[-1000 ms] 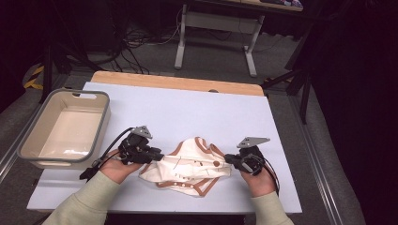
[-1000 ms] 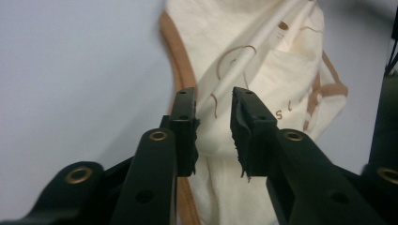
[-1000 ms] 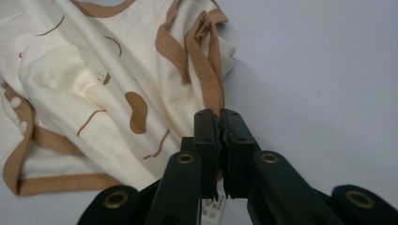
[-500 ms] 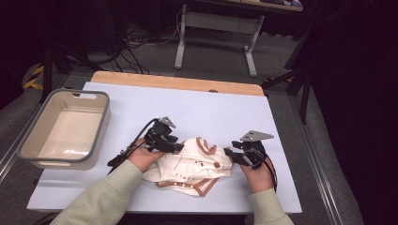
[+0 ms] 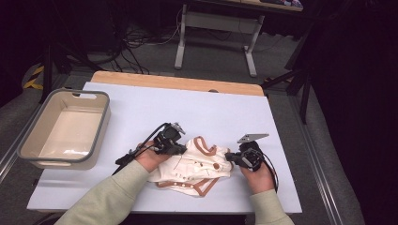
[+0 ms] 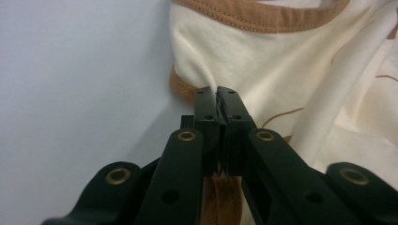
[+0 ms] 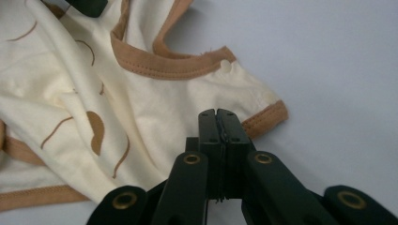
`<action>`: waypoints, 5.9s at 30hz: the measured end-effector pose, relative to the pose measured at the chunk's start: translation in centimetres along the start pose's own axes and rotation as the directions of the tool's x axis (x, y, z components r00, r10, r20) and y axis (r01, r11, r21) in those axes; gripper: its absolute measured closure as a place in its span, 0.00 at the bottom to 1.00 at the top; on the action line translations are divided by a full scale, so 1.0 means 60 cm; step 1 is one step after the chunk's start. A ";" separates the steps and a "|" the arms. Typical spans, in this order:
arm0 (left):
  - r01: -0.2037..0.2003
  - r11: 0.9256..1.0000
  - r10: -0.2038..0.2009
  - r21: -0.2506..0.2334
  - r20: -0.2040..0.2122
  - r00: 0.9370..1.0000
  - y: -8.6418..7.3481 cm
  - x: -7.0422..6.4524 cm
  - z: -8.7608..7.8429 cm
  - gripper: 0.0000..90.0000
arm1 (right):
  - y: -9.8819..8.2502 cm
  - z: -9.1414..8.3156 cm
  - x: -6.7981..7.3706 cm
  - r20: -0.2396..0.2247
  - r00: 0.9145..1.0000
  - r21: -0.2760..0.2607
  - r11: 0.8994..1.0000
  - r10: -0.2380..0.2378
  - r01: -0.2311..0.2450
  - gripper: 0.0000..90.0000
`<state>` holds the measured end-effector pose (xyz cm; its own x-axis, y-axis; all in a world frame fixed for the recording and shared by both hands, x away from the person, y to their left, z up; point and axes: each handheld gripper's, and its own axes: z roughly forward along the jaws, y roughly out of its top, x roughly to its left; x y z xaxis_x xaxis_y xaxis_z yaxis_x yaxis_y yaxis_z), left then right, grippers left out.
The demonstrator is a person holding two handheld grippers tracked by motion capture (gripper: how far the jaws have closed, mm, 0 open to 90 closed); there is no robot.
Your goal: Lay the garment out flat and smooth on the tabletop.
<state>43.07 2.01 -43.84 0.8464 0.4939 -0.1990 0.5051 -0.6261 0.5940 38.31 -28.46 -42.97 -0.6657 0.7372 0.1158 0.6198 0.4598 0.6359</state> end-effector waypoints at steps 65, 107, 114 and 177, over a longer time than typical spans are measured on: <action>0.109 0.986 -0.120 -0.130 -0.077 0.990 -0.038 0.056 -0.043 0.67 | 0.045 0.060 0.003 0.101 0.993 -0.013 0.998 0.058 -0.057 0.43; 0.129 0.981 -0.154 -0.144 -0.177 0.972 -0.057 0.081 -0.082 0.60 | 0.064 0.000 -0.045 0.117 0.992 -0.254 0.967 0.054 -0.023 0.58; 0.039 0.990 -0.055 -0.139 -0.116 0.992 -0.082 0.040 -0.107 0.62 | 0.039 0.012 0.011 0.048 0.990 -0.146 0.979 -0.136 0.141 0.58; 0.027 1.000 -0.027 -0.005 -0.026 0.999 -0.177 -0.001 -0.112 0.75 | -0.054 -0.040 0.066 -0.117 0.966 -0.082 0.972 -0.230 0.221 0.72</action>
<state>36.56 12.69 -44.88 0.8278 0.5262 -0.1945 0.5266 -0.6094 0.5927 32.67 -28.21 -42.74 -0.8342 0.5486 0.0555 0.4213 0.5693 0.7060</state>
